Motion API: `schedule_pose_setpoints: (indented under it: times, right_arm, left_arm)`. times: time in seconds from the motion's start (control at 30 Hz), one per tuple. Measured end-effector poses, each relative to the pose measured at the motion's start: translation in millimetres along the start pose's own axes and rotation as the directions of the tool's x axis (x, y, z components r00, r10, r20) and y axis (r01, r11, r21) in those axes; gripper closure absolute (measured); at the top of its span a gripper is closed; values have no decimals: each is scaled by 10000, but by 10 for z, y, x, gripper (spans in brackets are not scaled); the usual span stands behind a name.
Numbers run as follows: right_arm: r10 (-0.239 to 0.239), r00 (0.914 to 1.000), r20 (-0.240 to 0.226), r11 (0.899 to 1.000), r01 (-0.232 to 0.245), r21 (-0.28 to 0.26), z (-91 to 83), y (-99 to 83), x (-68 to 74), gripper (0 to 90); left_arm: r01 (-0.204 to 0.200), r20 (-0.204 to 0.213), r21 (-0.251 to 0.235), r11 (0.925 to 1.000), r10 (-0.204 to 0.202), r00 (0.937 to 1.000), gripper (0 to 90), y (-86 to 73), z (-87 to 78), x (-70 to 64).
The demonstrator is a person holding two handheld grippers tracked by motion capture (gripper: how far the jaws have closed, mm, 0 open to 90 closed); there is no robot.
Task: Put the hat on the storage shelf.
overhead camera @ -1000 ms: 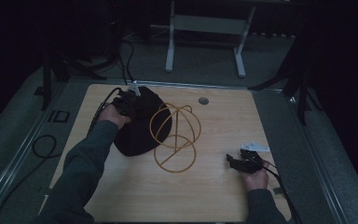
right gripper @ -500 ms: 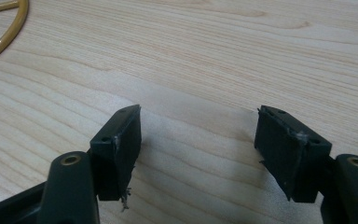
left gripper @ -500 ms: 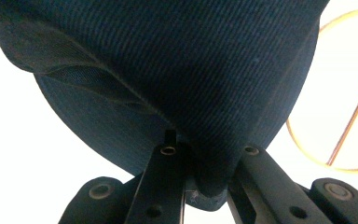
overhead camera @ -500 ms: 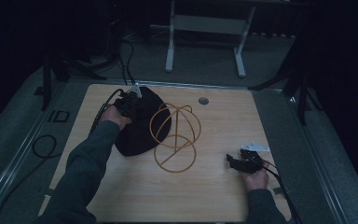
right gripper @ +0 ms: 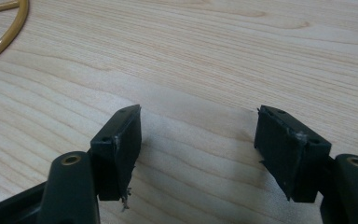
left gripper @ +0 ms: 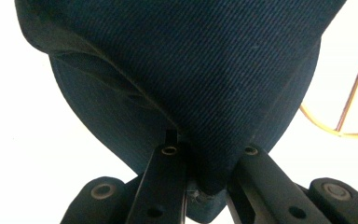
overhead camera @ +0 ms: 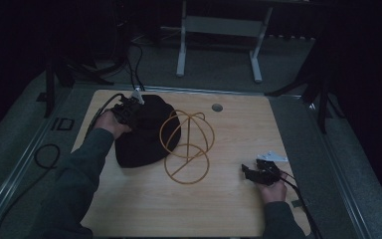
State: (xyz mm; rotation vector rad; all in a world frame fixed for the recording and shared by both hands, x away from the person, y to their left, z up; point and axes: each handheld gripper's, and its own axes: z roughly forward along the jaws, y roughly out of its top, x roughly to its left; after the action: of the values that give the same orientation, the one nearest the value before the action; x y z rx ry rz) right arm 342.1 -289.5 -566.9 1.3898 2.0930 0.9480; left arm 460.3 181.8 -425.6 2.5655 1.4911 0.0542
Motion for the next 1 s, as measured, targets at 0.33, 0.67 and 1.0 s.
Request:
schedule_pose_setpoints:
  times: [0.33,0.67,1.0]
  right_arm:
    - [-2,10000,-2,10000,2,0,0,0,0,317]
    - [-2,10000,-3,10000,2,-1,0,0,0,317]
    - [-4,10000,-3,10000,4,-1,0,0,0,318]
  left_arm:
    - [-418,-92,-223,9989,416,9991,881,-50,-96,-31]
    - [-534,466,-703,9961,568,9973,881,-97,-233,-33]
    - [-475,680,-1106,9927,552,9962,880,-164,-349,40]
